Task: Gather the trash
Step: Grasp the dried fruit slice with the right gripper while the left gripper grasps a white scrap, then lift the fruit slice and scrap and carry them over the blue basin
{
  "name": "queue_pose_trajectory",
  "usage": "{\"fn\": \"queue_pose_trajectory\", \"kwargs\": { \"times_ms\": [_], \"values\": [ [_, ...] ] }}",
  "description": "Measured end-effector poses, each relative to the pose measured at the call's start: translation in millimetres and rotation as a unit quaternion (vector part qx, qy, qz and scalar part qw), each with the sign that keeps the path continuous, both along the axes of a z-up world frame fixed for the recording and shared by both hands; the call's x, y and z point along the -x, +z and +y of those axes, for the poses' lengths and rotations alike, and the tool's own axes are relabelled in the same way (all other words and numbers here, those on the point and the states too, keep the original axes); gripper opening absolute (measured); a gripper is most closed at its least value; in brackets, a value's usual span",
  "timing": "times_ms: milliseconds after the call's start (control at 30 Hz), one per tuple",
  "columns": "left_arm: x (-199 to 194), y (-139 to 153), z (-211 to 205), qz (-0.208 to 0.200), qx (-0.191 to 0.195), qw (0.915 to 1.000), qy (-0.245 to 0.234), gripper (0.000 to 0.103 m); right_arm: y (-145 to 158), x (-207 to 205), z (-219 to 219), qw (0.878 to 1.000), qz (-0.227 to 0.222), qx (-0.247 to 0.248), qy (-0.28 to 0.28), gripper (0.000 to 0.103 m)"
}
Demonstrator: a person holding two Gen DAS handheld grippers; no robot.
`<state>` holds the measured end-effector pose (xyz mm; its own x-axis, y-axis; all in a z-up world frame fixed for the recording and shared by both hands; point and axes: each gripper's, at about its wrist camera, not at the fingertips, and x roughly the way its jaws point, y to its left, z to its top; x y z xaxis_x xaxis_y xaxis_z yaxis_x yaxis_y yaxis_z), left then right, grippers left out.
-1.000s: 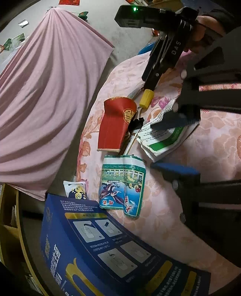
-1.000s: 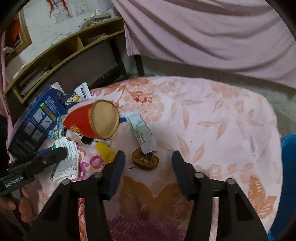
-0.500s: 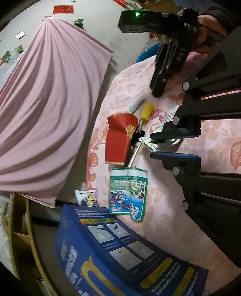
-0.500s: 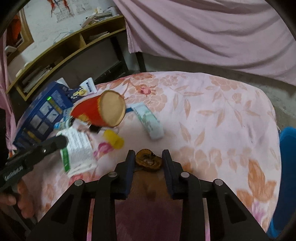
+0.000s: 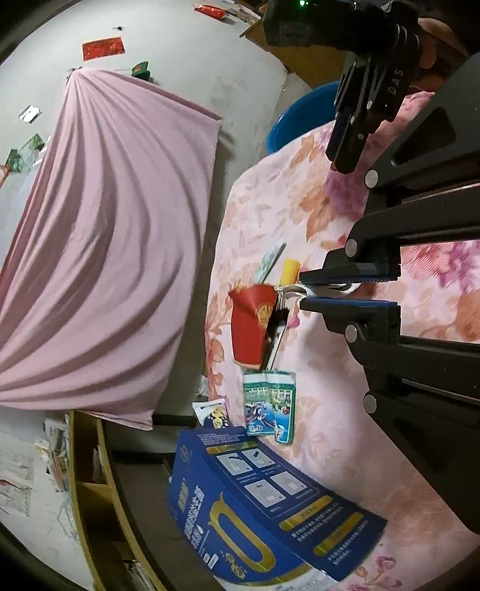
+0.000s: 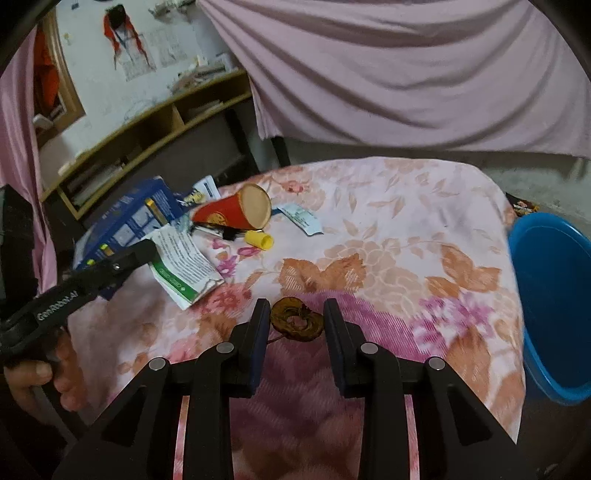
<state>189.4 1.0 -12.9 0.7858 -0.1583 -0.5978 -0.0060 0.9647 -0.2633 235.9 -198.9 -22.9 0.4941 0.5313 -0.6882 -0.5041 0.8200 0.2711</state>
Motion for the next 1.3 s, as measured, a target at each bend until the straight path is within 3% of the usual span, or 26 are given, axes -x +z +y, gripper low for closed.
{"fn": "queue_pose_trajectory", "kwargs": {
  "times_ms": [267, 400, 567, 800, 967, 1100, 1200, 1300],
  "values": [
    [25, 19, -16, -0.036, -0.008, 0.9992, -0.014, 0.004, 18, 35, -20, 0.998, -0.053, -0.010, -0.022, 0.027],
    [37, 32, -25, -0.076, -0.008, 0.9968, -0.024, 0.004, 38, 56, -30, 0.992, -0.117, -0.029, -0.034, 0.027],
    [48, 56, -40, -0.139, -0.004, 0.9894, -0.041, 0.004, 71, 79, -39, 0.974, -0.215, -0.041, -0.052, 0.027],
    [45, 103, -76, -0.251, -0.004, 0.9650, -0.075, 0.004, 117, 91, -66, 0.934, -0.339, -0.067, -0.091, 0.027],
    [35, 135, -115, -0.327, -0.004, 0.9390, -0.106, 0.004, 150, 91, -89, 0.899, -0.415, -0.062, -0.127, 0.027],
    [27, 152, -149, -0.370, 0.003, 0.9194, -0.134, 0.005, 166, 83, -114, 0.879, -0.446, -0.059, -0.155, 0.027],
    [19, 155, -177, -0.379, 0.002, 0.9125, -0.154, 0.005, 167, 73, -134, 0.871, -0.453, -0.050, -0.182, 0.027],
    [4, 149, -204, -0.366, 0.003, 0.9145, -0.173, 0.005, 158, 64, -158, 0.873, -0.441, -0.048, -0.204, 0.028]
  ]
}}
